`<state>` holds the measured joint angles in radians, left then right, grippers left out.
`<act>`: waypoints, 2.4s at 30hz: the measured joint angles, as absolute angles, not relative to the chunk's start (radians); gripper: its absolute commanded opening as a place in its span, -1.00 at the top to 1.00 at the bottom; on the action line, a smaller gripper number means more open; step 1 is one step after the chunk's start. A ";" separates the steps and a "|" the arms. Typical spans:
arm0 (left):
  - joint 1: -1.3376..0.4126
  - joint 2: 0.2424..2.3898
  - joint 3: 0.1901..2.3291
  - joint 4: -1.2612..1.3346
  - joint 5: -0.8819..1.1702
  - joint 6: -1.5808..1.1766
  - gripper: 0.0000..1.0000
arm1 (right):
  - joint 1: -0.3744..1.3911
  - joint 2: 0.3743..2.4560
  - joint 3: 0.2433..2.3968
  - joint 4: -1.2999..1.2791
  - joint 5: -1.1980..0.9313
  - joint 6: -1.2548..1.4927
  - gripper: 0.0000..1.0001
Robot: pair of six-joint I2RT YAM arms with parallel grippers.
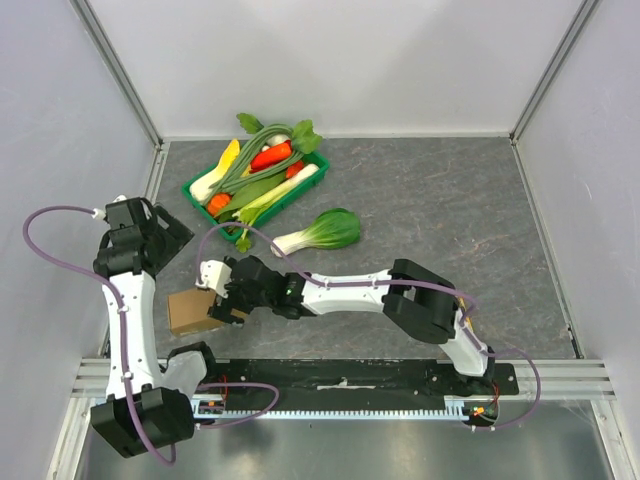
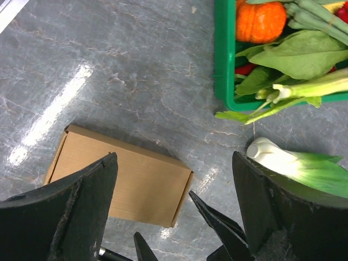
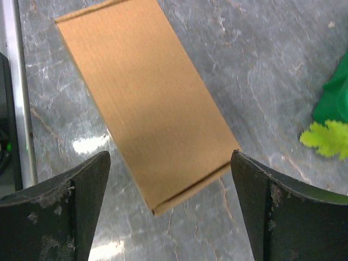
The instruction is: Unpack the express box
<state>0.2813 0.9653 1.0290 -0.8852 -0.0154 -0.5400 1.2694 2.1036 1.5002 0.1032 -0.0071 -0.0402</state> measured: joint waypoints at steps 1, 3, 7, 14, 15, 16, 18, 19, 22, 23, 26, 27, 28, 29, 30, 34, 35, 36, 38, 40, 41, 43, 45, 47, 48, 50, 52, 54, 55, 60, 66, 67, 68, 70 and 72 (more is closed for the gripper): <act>0.290 0.965 1.023 -0.886 -0.015 -0.543 -0.81 | 1.270 2.125 1.527 0.105 -0.013 -0.055 -0.96; 0.313 0.962 1.009 -0.887 -0.015 -0.550 -0.81 | 1.270 2.152 1.563 0.104 -0.026 -0.078 -0.96; 0.341 0.960 0.985 -0.888 0.007 -0.558 -0.81 | 1.270 2.173 1.585 0.087 -0.036 -0.117 -0.96; 0.352 0.969 0.955 -0.884 0.052 -0.564 -0.78 | 1.259 2.149 1.487 0.105 -0.079 -0.153 -0.79; 0.353 0.969 0.949 -0.882 0.059 -0.566 -0.77 | 1.255 2.130 1.459 0.108 -0.082 -0.153 -0.72; 0.353 0.969 0.945 -0.881 0.063 -0.566 -0.76 | 1.250 2.104 1.423 0.113 -0.082 -0.148 -0.67; 0.353 0.969 0.936 -0.879 0.080 -0.568 -0.74 | 1.236 2.052 1.354 0.117 -0.078 -0.135 -0.54; 0.353 0.969 0.932 -0.878 0.085 -0.569 -0.72 | 1.228 2.020 1.314 0.117 -0.072 -0.123 -0.51; 0.354 0.969 0.920 -0.873 0.105 -0.569 -0.65 | 1.210 1.938 1.214 0.116 -0.035 -0.096 -0.42; 0.354 0.968 0.916 -0.871 0.117 -0.569 -0.62 | 1.206 1.907 1.177 0.112 -0.016 -0.084 -0.40; 0.354 0.962 0.909 -0.861 0.157 -0.569 -0.60 | 1.201 1.823 1.089 0.089 0.053 -0.050 -0.38; 0.354 0.959 0.908 -0.861 0.168 -0.568 -0.60 | 1.201 1.795 1.060 0.076 0.081 -0.035 -0.38; 0.354 0.952 0.906 -0.858 0.182 -0.568 -0.59 | 1.201 1.766 1.034 0.058 0.107 -0.019 -0.39; 0.354 0.945 0.904 -0.857 0.196 -0.568 -0.57 | 1.201 1.740 1.015 0.036 0.131 -0.002 -0.38; 0.354 0.937 0.900 -0.857 0.212 -0.567 -0.56 | 1.201 1.705 0.988 0.005 0.159 0.023 -0.38; 0.354 0.916 0.867 -0.850 0.294 -0.563 -0.45 | 1.201 1.603 0.942 -0.123 0.220 0.105 -0.62; 0.354 0.914 0.848 -0.842 0.318 -0.563 -0.39 | 1.201 1.582 0.940 -0.148 0.224 0.121 -0.71; 0.354 0.913 0.827 -0.835 0.343 -0.563 -0.35 | 1.200 1.557 0.940 -0.168 0.229 0.134 -0.91; 0.354 0.913 0.780 -0.825 0.391 -0.563 -0.28 | 1.200 1.517 0.944 -0.184 0.234 0.143 -0.96; 0.354 0.913 0.729 -0.821 0.435 -0.564 -0.26 | 1.200 1.499 0.971 -0.197 0.234 0.131 -0.96; 0.354 0.913 0.708 -0.820 0.458 -0.564 -0.25 | 1.200 1.502 0.990 -0.196 0.232 0.119 -0.96; 0.354 0.913 0.672 -0.818 0.493 -0.564 -0.25 | 1.200 1.527 1.044 -0.199 0.224 0.076 -0.96; 0.353 0.912 0.656 -0.818 0.517 -0.566 -0.26 | 1.200 1.584 1.113 -0.200 0.214 0.027 -0.96; 0.353 0.899 0.649 -0.812 0.531 -0.570 -0.27 | 1.200 1.649 1.168 -0.202 0.202 -0.022 -0.96; 0.353 0.892 0.648 -0.810 0.534 -0.572 -0.27 | 1.200 1.676 1.184 -0.205 0.195 -0.042 -0.96; 0.353 0.878 0.648 -0.807 0.536 -0.577 -0.27 | 1.198 1.732 1.204 -0.216 0.174 -0.082 -0.96; 0.353 0.874 0.648 -0.804 0.536 -0.583 -0.27 | 1.195 1.778 1.217 -0.236 0.150 -0.112 -0.96; 0.353 0.875 0.648 -0.804 0.536 -0.585 -0.27 | 1.189 1.826 1.232 -0.255 0.130 -0.138 -0.96; 0.353 0.876 0.648 -0.804 0.536 -0.586 -0.27 | 1.186 1.847 1.240 -0.260 0.125 -0.147 -0.96; 0.353 0.904 0.648 -0.801 0.535 -0.585 -0.28 | 1.170 1.903 1.292 -0.262 0.119 -0.179 -0.96; 0.353 0.934 0.652 -0.798 0.536 -0.584 -0.27 | 1.150 1.917 1.299 -0.241 0.121 -0.179 -0.67; 0.353 0.937 0.652 -0.796 0.537 -0.584 -0.27 | 1.145 1.917 1.299 -0.241 0.120 -0.171 -0.62; 0.353 0.941 0.652 -0.795 0.539 -0.583 -0.27 | 1.138 1.917 1.300 -0.244 0.117 -0.161 -0.58; 0.351 0.949 0.652 -0.789 0.547 -0.583 -0.27 | 1.116 1.917 1.312 -0.261 0.096 -0.124 -0.56; 0.346 0.958 0.651 -0.779 0.556 -0.584 -0.27 | 1.089 1.916 1.325 -0.282 0.077 -0.076 -0.56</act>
<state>0.3458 0.9577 0.6514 -0.7792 0.5564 -0.5838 1.0885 1.9156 1.3254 -0.2817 0.0769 -0.0757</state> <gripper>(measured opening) 0.636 0.815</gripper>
